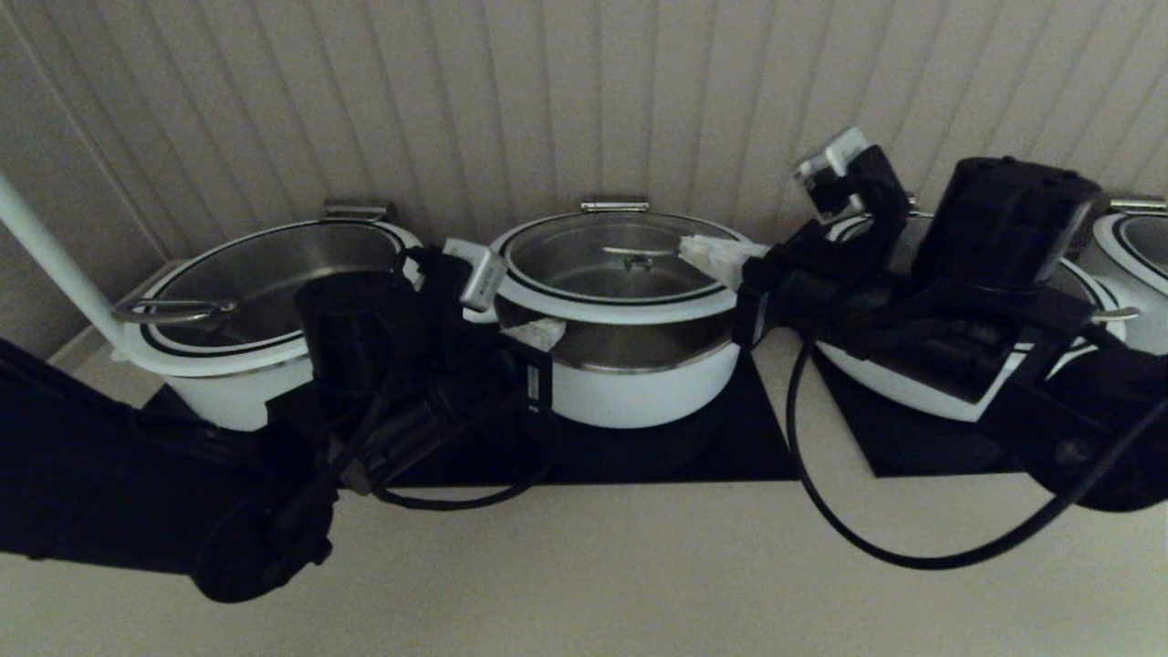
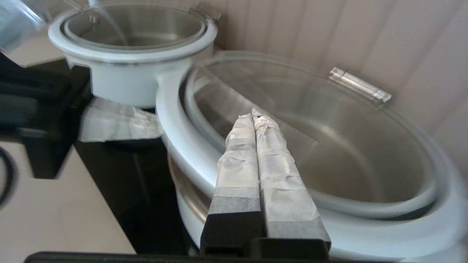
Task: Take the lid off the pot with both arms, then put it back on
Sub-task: Hold the pot lid with the left arm
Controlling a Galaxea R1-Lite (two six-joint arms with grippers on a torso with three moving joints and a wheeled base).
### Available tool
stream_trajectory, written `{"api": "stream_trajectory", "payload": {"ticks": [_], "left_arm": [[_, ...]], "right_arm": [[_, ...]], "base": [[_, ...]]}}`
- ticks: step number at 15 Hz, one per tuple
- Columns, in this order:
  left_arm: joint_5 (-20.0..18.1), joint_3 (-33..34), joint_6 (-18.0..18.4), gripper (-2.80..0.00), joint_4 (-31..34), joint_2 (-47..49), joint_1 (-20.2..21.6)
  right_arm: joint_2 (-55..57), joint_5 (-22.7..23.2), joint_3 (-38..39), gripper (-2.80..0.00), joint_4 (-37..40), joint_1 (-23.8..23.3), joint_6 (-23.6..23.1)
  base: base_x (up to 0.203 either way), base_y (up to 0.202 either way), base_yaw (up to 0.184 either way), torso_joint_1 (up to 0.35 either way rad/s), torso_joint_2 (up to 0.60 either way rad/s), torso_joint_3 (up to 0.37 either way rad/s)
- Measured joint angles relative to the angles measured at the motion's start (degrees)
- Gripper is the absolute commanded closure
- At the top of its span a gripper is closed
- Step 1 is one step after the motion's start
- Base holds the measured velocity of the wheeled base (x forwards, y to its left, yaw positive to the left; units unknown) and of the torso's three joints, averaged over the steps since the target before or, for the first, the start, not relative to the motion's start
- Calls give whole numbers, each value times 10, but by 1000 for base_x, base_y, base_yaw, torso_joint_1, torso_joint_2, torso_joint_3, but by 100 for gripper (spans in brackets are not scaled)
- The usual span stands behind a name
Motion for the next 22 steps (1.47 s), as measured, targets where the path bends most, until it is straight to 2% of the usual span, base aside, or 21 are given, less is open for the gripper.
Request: {"api": "stream_trajectory", "payload": {"ticks": [4,9,12,17,19,22], "left_arm": [[1,-7,-2,0,-18,8,1],[2,-6,-2,0,-18,9,6],[4,-5,-2,0,-19,9,10],[5,-8,-1,0,-21,14,14],[5,-8,-1,0,-23,18,14],[5,-9,-1,0,-47,27,15]], "right_arm": [[-62,0,23,0,61,1,1],[-174,-1,52,0,189,-7,5],[-244,0,91,0,246,-10,42],[-273,14,133,0,240,-10,50],[-254,14,134,0,200,-10,50],[-201,14,131,0,99,-8,47]], "base": [[0,0,0,0,0,0],[0,0,0,0,0,0],[0,0,0,0,0,0],[0,0,0,0,0,0],[0,0,0,0,0,0],[0,0,0,0,0,0]]}}
